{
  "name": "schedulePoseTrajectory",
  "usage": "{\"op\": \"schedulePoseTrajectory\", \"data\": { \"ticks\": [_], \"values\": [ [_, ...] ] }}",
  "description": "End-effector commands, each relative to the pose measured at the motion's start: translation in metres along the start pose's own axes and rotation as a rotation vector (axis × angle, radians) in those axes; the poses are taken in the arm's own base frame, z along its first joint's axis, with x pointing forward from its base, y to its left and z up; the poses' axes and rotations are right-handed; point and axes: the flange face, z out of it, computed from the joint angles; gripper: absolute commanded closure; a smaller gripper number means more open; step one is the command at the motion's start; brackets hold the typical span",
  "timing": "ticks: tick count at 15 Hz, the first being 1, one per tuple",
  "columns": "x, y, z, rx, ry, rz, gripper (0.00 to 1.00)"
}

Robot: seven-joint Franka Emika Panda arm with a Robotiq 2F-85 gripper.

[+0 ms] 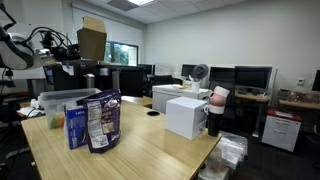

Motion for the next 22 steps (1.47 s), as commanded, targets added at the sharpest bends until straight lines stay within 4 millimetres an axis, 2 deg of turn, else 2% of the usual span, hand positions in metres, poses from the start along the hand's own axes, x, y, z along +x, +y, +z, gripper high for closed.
{"op": "schedulePoseTrajectory", "data": {
  "ticks": [1, 7, 22],
  "values": [
    [-0.01, -0.005, -0.015, -0.068, -0.039, 0.007, 0.0],
    [-0.009, -0.01, -0.012, -0.045, -0.09, 0.034, 0.0],
    [-0.011, -0.009, -0.023, -0.164, -0.215, 0.261, 0.0]
  ]
}}
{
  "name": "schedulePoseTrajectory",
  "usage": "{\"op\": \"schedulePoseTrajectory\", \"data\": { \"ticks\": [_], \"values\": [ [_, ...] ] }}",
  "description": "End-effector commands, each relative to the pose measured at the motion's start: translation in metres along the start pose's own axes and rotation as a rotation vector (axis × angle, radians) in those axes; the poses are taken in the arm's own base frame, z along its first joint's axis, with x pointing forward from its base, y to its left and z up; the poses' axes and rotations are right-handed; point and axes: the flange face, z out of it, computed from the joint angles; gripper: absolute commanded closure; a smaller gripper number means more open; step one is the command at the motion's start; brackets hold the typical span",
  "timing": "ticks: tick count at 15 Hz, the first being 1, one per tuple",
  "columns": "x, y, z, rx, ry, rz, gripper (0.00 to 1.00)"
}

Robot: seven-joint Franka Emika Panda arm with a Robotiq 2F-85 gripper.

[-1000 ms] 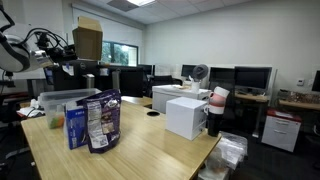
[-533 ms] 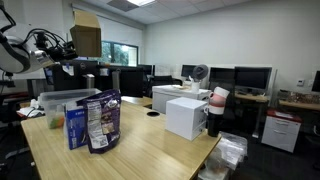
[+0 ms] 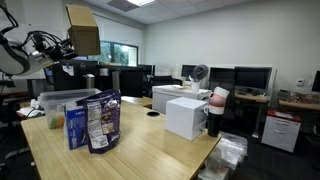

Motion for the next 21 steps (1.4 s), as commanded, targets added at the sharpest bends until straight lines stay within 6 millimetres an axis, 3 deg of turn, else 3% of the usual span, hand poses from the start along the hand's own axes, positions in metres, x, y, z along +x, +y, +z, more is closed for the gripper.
{"op": "schedulePoseTrajectory", "data": {
  "ticks": [1, 21],
  "values": [
    [-0.003, 0.0, -0.007, -0.068, -0.047, 0.077, 0.0],
    [0.013, 0.005, -0.023, -0.079, -0.127, 0.366, 0.0]
  ]
}}
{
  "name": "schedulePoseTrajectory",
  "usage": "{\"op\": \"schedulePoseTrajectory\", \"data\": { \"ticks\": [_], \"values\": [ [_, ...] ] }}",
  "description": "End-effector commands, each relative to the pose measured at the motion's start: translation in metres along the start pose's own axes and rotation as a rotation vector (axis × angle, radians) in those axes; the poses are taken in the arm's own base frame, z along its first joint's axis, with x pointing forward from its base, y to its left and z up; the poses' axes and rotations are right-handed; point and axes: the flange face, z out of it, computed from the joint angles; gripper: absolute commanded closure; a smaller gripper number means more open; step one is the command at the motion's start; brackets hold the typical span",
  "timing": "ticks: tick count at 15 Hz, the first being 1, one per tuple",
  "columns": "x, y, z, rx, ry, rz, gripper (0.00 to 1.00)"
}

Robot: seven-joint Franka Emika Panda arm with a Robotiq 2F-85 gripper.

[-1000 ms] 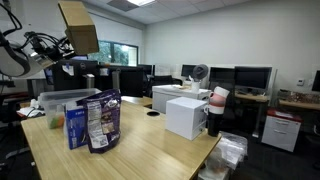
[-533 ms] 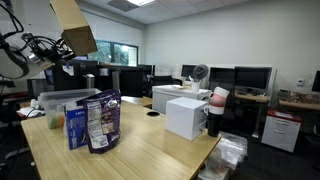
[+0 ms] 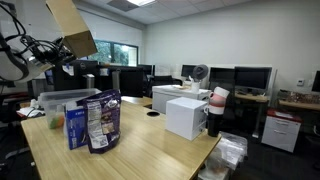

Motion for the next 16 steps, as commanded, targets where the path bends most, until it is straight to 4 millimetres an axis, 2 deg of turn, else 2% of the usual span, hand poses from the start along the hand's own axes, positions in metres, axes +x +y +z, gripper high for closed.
{"op": "schedulePoseTrajectory", "data": {
  "ticks": [1, 5, 16],
  "values": [
    [0.0045, 0.005, -0.003, 0.002, -0.042, 0.086, 0.0],
    [0.0093, 0.0089, -0.003, -0.014, -0.067, 0.168, 0.0],
    [0.0137, 0.0032, -0.011, -0.091, -0.07, 0.321, 0.0]
  ]
}}
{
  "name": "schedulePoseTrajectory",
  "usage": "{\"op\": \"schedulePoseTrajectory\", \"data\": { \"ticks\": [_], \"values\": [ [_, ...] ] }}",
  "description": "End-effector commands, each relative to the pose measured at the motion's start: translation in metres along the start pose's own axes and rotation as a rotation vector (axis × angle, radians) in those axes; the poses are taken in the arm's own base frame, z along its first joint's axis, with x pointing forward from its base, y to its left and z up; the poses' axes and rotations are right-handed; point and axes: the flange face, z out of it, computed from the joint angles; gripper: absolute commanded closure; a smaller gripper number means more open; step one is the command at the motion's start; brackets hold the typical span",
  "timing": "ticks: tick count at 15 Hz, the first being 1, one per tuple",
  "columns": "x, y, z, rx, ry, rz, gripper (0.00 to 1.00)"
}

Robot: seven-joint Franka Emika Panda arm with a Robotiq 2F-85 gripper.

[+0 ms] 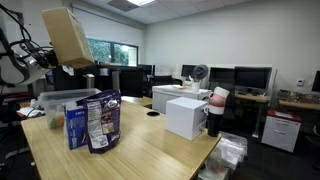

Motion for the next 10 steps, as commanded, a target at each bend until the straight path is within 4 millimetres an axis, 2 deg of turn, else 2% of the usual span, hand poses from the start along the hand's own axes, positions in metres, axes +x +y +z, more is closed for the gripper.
{"op": "schedulePoseTrajectory", "data": {
  "ticks": [1, 10],
  "values": [
    [0.0, 0.002, -0.003, -0.082, -0.001, 0.102, 0.0],
    [0.002, -0.008, -0.003, -0.249, 0.04, 0.239, 0.0]
  ]
}}
